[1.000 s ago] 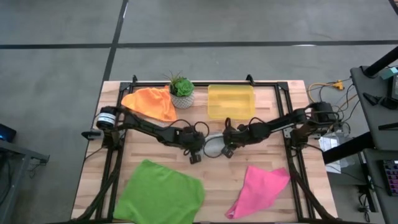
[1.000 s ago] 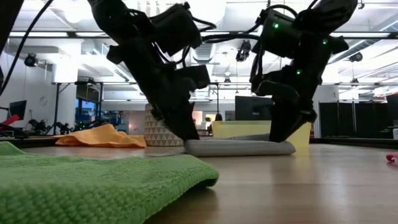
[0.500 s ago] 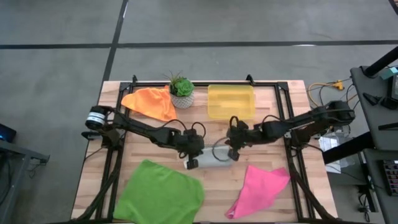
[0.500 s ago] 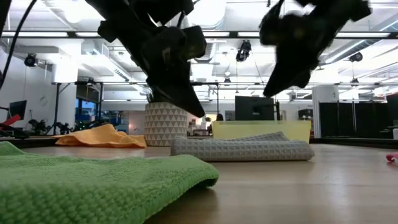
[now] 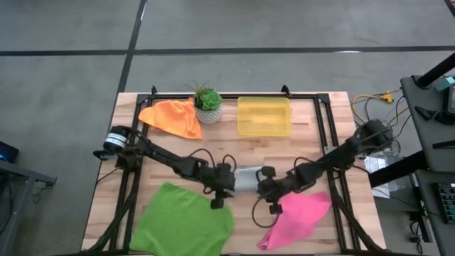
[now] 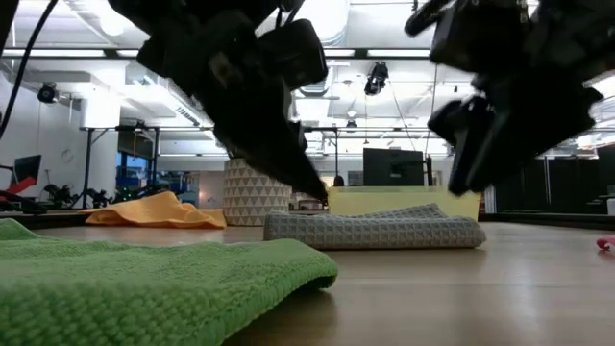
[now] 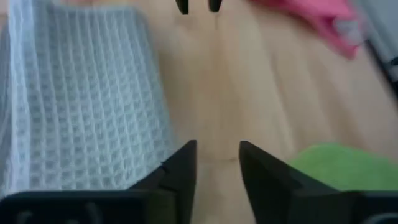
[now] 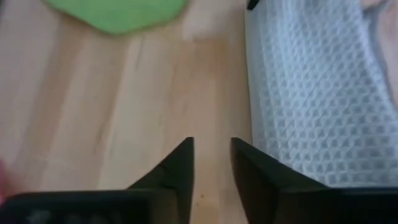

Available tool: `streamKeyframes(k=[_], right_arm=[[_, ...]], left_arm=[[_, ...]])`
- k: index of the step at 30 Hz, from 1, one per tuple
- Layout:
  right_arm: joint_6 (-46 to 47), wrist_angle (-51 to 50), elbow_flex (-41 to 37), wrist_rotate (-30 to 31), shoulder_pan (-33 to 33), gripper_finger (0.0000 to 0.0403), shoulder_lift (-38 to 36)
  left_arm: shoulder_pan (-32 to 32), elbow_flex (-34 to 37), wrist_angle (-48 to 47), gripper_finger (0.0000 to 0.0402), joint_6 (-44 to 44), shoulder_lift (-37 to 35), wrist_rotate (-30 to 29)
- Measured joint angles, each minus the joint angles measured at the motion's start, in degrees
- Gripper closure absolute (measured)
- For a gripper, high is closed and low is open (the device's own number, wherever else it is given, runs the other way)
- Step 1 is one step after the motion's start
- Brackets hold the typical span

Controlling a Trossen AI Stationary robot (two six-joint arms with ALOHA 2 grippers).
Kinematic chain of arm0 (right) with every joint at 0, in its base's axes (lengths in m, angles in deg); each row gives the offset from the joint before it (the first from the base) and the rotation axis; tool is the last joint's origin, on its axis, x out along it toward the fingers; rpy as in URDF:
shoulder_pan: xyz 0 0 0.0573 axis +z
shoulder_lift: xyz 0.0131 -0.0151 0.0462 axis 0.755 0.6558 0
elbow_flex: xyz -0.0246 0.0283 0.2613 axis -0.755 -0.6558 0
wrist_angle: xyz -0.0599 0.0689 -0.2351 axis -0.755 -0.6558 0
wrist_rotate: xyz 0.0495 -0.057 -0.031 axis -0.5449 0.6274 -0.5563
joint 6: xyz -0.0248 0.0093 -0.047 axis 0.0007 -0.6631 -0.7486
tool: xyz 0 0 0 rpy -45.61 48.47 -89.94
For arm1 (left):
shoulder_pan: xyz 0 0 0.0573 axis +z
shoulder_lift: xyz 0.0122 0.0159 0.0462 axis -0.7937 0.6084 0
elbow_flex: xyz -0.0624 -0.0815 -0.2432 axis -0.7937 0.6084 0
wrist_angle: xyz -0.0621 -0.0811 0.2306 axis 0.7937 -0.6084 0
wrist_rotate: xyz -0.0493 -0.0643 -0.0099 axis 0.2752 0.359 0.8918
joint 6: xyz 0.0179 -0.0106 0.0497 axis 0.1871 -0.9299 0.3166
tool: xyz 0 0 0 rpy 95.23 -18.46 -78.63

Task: Fold microfiber towels
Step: Put the gray microfiber cloth into the yellow bin

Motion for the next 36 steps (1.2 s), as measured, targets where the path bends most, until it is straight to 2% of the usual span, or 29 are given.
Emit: streamKeyframes(k=[6, 8, 11, 16, 21, 24, 27, 36], right_arm=[[-2.66, 2.05, 0.02, 0.28, -0.04, 0.0233, 1.95], [-4.62, 2.91, 0.02, 0.49, -0.04, 0.0220, 2.17], [-7.07, 3.72, 0.02, 3.91, 0.00, 0.0208, 2.45], [-12.16, 3.63, 0.02, 10.74, -0.64, 0.0202, 2.45], [-14.78, 3.12, 0.02, 10.30, -1.44, 0.0202, 4.25], [-15.69, 3.39, 0.68, 7.35, -1.40, 0.0202, 6.79], [-15.72, 3.08, 2.25, 7.43, -1.29, 0.0202, 9.95], [-19.09, -1.10, 11.90, 17.22, -1.40, 0.0205, 17.72]], left_arm=[[-2.36, -0.10, 0.20, 0.0216, -0.02, 0.82, -8.59], [-2.73, -0.11, 0.11, 0.0208, -0.01, 0.82, -10.91], [-2.93, -0.39, 0.28, 0.0204, -0.02, 0.81, -12.09], [-2.93, -0.06, 0.09, 0.0203, 0.00, 1.10, -13.21], [-2.89, 0.03, 0.10, 0.0203, 0.00, 1.15, -14.07], [-2.80, 0.03, 0.15, 0.0203, 0.00, 1.13, -15.26], [-2.80, 0.03, 0.16, 0.0203, -0.11, 1.13, -15.57], [-2.78, 0.10, -0.02, 0.0203, -3.02, 1.13, -15.57]])
